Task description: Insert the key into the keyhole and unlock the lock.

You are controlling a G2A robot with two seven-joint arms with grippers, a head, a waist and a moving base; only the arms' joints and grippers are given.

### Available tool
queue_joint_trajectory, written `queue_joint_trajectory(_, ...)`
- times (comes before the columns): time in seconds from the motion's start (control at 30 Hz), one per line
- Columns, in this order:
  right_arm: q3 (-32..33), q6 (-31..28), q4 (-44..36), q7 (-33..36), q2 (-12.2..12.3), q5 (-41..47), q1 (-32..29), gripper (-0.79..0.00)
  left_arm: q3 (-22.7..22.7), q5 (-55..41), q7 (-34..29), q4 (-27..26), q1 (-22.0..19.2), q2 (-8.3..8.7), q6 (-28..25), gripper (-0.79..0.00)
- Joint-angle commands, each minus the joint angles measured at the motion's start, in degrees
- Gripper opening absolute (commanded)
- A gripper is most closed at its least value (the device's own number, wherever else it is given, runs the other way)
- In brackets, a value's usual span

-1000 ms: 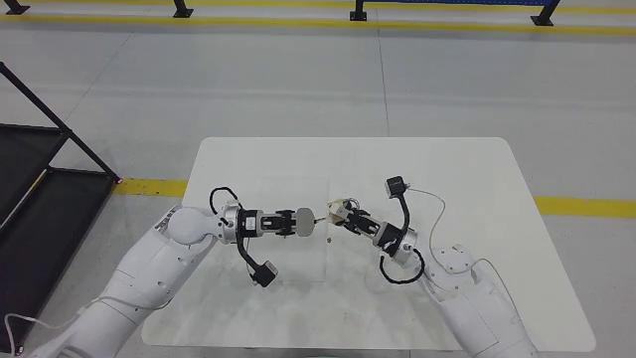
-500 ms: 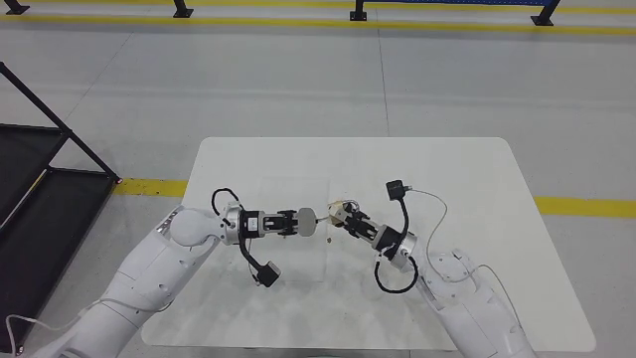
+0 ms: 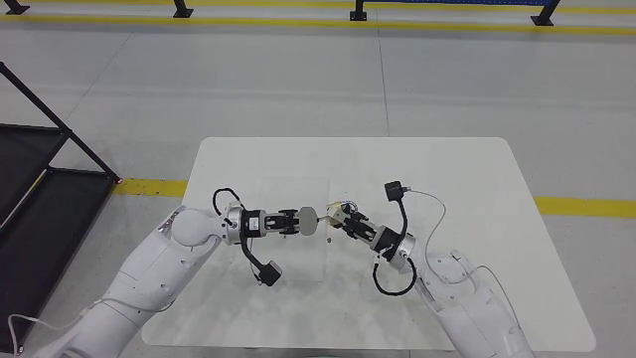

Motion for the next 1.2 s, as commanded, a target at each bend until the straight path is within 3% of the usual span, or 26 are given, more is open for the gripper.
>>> queue_joint_trajectory(0.0,0.0,0.0,0.0,0.0,0.0,0.0,0.0,-0.785,0.1,0.1,0.1,0.0,-0.1,-0.03,-0.1,-0.785)
queue_joint_trajectory(1.17,-0.4,1.0,0.9,3.4,-0.2,5.5,0.5,-0.785,0.6,-0.3,0.6,1.1,-0.8,-0.60,0.7,-0.785)
